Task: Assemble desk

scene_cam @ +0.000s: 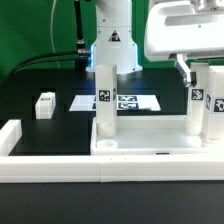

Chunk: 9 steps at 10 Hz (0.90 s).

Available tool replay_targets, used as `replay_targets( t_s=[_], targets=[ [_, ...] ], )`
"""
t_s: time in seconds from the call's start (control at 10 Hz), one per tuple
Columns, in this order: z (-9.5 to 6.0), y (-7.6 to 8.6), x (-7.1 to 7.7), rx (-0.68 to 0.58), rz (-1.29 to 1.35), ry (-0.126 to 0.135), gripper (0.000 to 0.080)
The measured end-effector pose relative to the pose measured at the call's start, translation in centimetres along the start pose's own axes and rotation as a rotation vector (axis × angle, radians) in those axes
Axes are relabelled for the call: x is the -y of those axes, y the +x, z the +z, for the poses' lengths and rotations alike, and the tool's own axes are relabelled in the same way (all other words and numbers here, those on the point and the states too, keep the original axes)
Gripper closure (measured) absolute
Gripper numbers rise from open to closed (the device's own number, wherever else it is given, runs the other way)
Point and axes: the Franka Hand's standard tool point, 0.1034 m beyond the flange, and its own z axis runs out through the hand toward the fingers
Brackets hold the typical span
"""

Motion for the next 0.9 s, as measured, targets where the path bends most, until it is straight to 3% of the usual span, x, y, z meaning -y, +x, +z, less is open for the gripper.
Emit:
replay_targets(
  t_s=[0.3, 0.9],
  targets=[
    [-2.8, 2.5, -0.4, 0.028, 0.022, 0.02, 0.0151],
    [-2.7, 2.5, -0.2, 0.06, 0.032, 0.025, 0.0151]
  ],
)
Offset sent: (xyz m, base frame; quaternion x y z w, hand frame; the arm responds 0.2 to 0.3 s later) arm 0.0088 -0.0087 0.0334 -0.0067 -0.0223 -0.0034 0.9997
